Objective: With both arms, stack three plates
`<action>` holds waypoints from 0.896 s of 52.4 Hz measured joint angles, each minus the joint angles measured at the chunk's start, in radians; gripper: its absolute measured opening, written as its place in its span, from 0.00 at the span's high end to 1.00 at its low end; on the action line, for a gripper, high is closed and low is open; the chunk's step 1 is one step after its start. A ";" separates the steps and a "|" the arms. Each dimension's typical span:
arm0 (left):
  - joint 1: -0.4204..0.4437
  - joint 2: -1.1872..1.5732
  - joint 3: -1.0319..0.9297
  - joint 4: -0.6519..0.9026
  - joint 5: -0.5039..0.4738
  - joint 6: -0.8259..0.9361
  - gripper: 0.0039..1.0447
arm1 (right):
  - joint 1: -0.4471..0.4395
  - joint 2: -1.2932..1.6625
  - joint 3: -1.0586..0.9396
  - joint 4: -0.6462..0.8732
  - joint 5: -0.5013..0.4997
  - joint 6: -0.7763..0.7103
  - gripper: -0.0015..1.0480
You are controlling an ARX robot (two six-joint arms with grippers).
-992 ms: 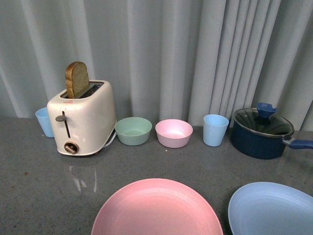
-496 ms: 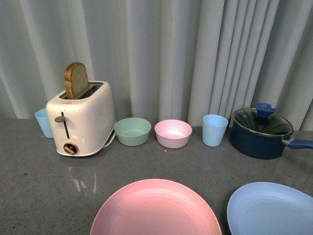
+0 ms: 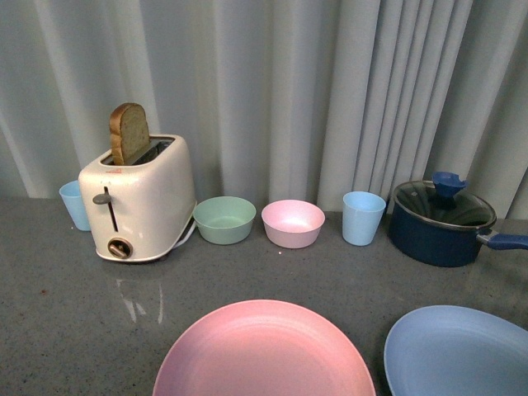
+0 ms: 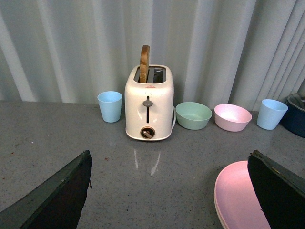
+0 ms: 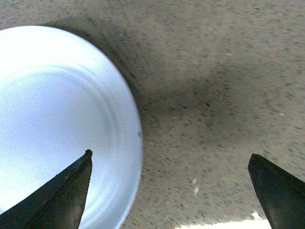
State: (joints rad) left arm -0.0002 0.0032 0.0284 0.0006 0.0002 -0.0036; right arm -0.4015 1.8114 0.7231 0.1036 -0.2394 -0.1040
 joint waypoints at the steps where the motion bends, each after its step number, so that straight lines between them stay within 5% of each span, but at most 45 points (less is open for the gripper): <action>1: 0.000 0.000 0.000 0.000 0.000 0.000 0.06 | 0.009 0.013 0.007 0.002 -0.003 0.008 0.07; 47: 0.000 0.000 0.000 0.000 0.000 0.000 0.06 | 0.096 0.242 0.139 0.018 0.029 0.105 0.07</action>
State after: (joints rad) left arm -0.0002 0.0032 0.0284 0.0006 -0.0002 -0.0036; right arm -0.3054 2.0533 0.8623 0.1219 -0.2104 0.0006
